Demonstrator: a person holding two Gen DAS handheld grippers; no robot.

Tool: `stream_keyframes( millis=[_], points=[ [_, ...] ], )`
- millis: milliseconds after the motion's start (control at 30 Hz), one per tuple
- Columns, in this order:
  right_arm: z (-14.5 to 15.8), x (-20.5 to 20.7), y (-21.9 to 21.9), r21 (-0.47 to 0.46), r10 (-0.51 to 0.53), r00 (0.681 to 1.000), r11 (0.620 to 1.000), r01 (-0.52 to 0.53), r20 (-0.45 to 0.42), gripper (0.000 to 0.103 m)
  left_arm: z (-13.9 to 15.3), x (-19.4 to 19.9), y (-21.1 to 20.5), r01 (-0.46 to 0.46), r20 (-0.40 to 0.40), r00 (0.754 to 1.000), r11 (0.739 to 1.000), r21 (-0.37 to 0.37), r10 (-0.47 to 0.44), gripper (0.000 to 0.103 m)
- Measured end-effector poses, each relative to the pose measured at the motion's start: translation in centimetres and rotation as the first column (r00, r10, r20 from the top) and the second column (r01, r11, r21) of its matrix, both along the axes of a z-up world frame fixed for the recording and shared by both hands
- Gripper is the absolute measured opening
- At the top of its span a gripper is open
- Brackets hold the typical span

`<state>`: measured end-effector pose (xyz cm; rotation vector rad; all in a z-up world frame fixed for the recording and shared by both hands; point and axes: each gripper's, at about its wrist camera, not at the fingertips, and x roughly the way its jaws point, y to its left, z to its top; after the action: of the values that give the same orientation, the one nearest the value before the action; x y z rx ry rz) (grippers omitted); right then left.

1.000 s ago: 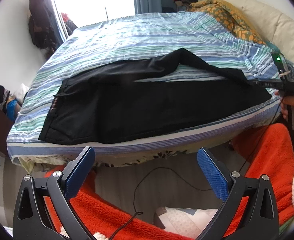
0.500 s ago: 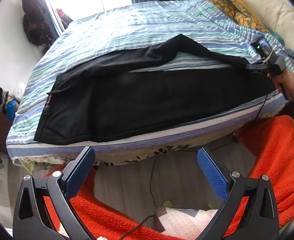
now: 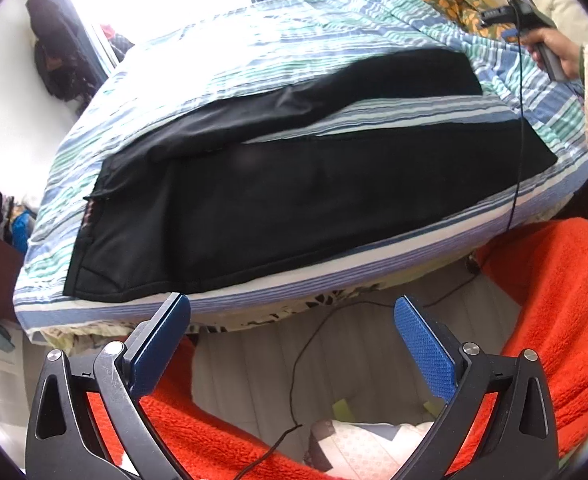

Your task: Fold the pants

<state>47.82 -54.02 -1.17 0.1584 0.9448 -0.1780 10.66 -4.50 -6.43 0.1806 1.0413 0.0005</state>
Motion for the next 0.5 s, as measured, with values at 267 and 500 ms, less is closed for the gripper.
stream_keyframes(
  millis=[267, 500],
  points=[
    [-14.2, -2.0, -0.3, 0.524, -0.052, 0.993, 0.846, 0.101, -0.107, 0.057, -2.9, 2.3, -0.2, 0.009, -0.098, 0.995, 1.000, -0.006, -0.010, 0.102],
    [-21.1, 0.7, -3.8, 0.689, -0.329, 0.940, 0.661, 0.297, -0.089, 0.052, -3.8, 3.9, -0.2, -0.020, -0.133, 0.991, 1.000, 0.021, 0.023, 0.102]
  ],
)
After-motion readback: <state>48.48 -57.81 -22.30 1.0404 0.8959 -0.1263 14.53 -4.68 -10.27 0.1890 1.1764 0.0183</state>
